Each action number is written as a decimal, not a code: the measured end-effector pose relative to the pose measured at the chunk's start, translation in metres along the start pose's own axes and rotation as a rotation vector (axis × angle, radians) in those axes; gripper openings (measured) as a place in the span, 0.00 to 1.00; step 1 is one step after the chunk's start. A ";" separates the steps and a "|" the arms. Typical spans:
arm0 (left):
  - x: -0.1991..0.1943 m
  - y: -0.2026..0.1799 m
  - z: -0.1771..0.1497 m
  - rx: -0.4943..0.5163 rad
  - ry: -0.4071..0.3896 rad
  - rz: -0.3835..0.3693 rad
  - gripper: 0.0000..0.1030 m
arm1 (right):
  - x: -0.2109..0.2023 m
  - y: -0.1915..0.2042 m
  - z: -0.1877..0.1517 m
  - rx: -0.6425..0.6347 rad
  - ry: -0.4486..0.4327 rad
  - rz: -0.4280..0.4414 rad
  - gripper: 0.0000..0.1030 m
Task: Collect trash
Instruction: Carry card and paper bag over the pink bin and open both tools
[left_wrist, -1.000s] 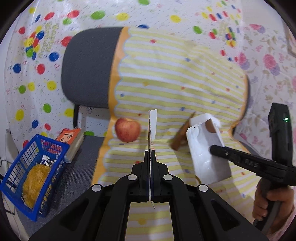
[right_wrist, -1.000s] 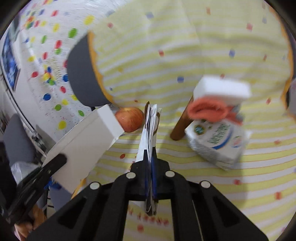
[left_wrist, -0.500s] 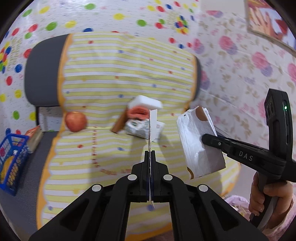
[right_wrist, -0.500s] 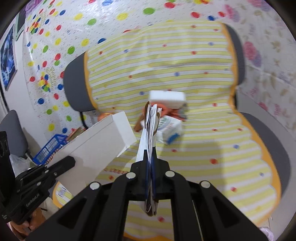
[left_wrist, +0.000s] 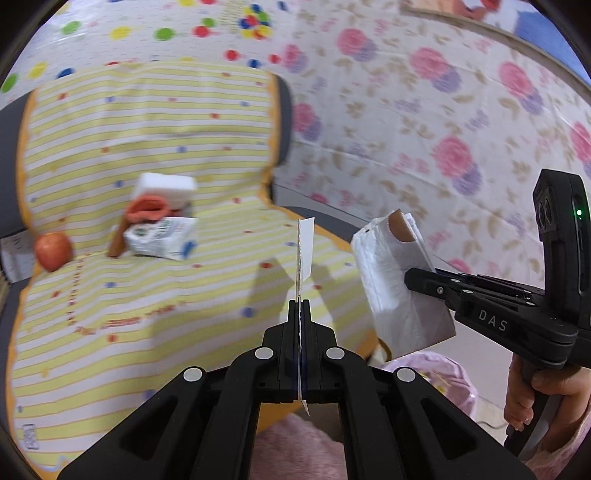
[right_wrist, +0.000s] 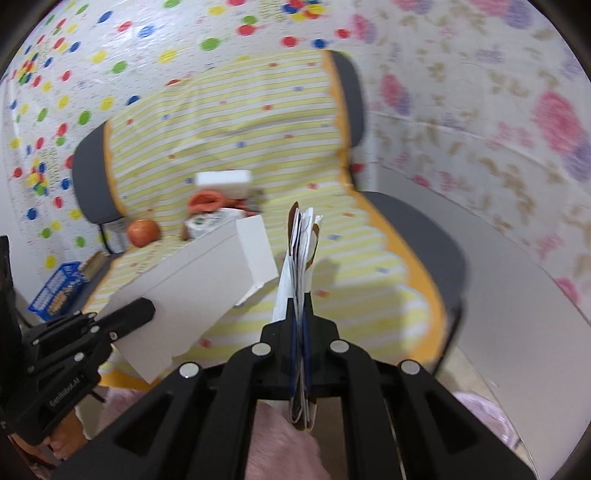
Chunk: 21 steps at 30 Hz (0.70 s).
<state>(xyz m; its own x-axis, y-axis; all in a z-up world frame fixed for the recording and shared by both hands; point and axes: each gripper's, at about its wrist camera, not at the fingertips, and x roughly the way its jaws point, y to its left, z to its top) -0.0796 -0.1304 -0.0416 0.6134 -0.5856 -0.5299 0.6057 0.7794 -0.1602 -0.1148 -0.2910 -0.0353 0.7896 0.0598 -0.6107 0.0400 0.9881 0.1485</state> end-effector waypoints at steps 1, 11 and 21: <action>0.003 -0.007 -0.001 0.012 0.005 -0.021 0.00 | -0.008 -0.010 -0.005 0.015 -0.006 -0.029 0.03; 0.033 -0.085 -0.014 0.164 0.074 -0.205 0.01 | -0.068 -0.079 -0.052 0.119 -0.002 -0.254 0.04; 0.065 -0.142 -0.033 0.264 0.165 -0.306 0.01 | -0.089 -0.124 -0.096 0.213 0.050 -0.372 0.04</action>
<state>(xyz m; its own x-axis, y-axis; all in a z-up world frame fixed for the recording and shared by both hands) -0.1430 -0.2716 -0.0807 0.3094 -0.7204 -0.6206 0.8689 0.4794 -0.1233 -0.2492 -0.4054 -0.0741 0.6674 -0.2828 -0.6889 0.4456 0.8929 0.0651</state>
